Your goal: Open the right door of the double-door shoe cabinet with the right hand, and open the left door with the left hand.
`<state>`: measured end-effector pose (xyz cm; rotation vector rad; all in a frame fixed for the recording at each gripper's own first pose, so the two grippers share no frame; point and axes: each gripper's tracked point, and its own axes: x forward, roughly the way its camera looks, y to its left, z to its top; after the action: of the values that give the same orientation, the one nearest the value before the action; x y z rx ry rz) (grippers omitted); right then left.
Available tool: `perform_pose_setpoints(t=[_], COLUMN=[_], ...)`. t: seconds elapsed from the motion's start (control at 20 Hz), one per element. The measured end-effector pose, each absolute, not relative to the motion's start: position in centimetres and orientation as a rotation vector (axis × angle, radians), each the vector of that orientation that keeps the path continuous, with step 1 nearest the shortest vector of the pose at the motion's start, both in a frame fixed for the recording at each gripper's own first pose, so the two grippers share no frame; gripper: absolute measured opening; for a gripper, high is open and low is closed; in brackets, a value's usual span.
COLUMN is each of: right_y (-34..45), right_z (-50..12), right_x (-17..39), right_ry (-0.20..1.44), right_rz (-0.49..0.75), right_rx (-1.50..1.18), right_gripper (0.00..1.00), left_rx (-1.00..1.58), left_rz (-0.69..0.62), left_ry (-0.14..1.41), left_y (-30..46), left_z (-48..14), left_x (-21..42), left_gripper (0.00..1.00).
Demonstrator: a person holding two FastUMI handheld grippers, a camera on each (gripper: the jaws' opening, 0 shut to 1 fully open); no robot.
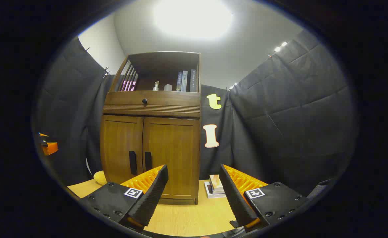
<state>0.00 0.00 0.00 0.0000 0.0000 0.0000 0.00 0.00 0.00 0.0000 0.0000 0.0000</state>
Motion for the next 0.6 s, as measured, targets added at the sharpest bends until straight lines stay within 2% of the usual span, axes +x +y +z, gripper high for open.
perform_pose_setpoints(t=[0.25, 0.3, 0.35, 0.6], right_y=[-1.0, -1.1, -1.4, -1.5], right_z=[0.3, 0.6, 0.6, -0.1], right_x=[0.7, 0.8, 0.9, 1.6], right_ry=[0.003, -0.002, -0.006, 0.014], right_rz=[-0.011, -0.018, -0.026, -0.034], right_rx=[-0.001, -0.008, -0.013, -0.003], right_gripper=[0.97, 0.96, 0.97, 0.96], left_rx=[0.011, 0.013, 0.013, -0.003], left_rz=[-0.004, -0.004, -0.005, -0.011], left_ry=[0.005, 0.004, 0.005, 0.012], left_y=[0.2, 0.3, 0.3, 0.0], left_z=[-0.2, -0.2, -0.3, -0.6], left_x=[0.3, 0.3, 0.3, 0.5], left_gripper=[0.98, 0.95, 0.98, 0.98])
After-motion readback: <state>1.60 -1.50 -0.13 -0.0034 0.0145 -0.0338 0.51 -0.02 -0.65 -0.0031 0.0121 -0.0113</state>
